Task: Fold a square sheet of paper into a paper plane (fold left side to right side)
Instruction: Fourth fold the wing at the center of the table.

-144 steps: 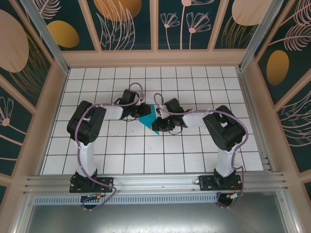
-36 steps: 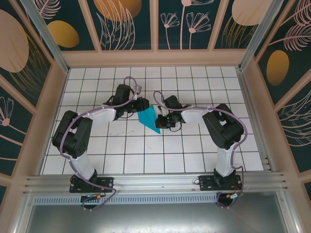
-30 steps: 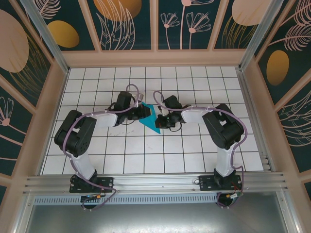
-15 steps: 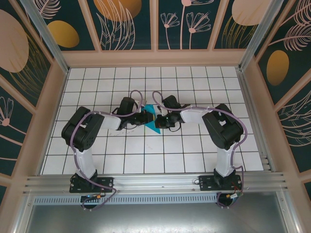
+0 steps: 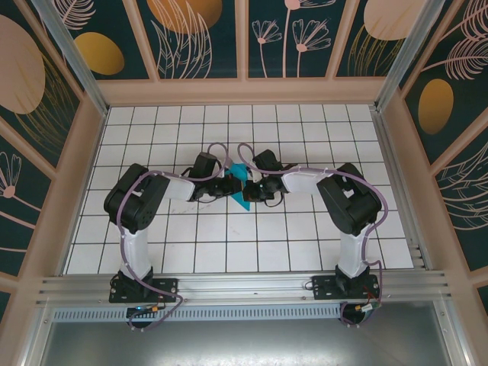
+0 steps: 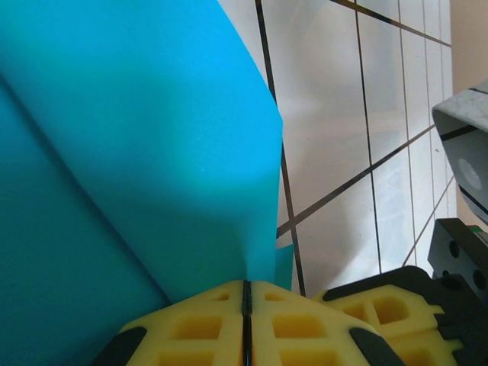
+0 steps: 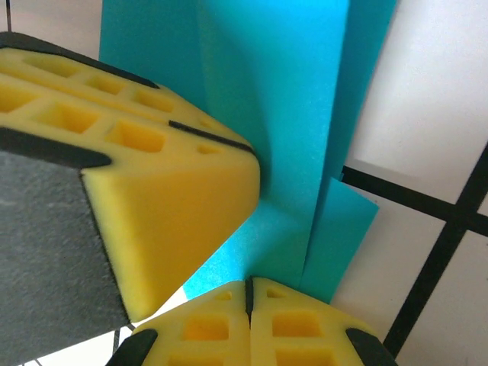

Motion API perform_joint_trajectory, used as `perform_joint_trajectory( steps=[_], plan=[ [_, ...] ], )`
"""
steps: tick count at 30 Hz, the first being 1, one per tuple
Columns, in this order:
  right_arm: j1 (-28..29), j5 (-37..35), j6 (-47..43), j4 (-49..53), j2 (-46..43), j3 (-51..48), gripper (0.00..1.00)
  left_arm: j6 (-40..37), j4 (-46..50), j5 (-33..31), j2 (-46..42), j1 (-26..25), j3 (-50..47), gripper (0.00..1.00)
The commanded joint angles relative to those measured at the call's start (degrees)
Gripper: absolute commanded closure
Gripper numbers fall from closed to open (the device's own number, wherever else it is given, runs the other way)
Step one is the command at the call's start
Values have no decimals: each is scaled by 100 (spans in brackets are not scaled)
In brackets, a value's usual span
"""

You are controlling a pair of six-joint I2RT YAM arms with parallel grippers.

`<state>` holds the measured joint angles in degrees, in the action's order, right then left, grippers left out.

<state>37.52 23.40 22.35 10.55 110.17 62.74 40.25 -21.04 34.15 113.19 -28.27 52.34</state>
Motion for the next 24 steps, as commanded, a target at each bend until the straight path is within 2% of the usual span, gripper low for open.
perform_joint_trajectory(
  steps=[1,10,24],
  plan=[
    [54,-529,-186,940,387,-191,100,-357,506,-846,263,50,130,89],
    [53,-620,-205,1020,409,-267,100,-514,995,-1236,414,80,620,90],
    [57,-616,-230,1037,341,-455,100,-553,1146,-1075,776,433,1392,90]
  ],
)
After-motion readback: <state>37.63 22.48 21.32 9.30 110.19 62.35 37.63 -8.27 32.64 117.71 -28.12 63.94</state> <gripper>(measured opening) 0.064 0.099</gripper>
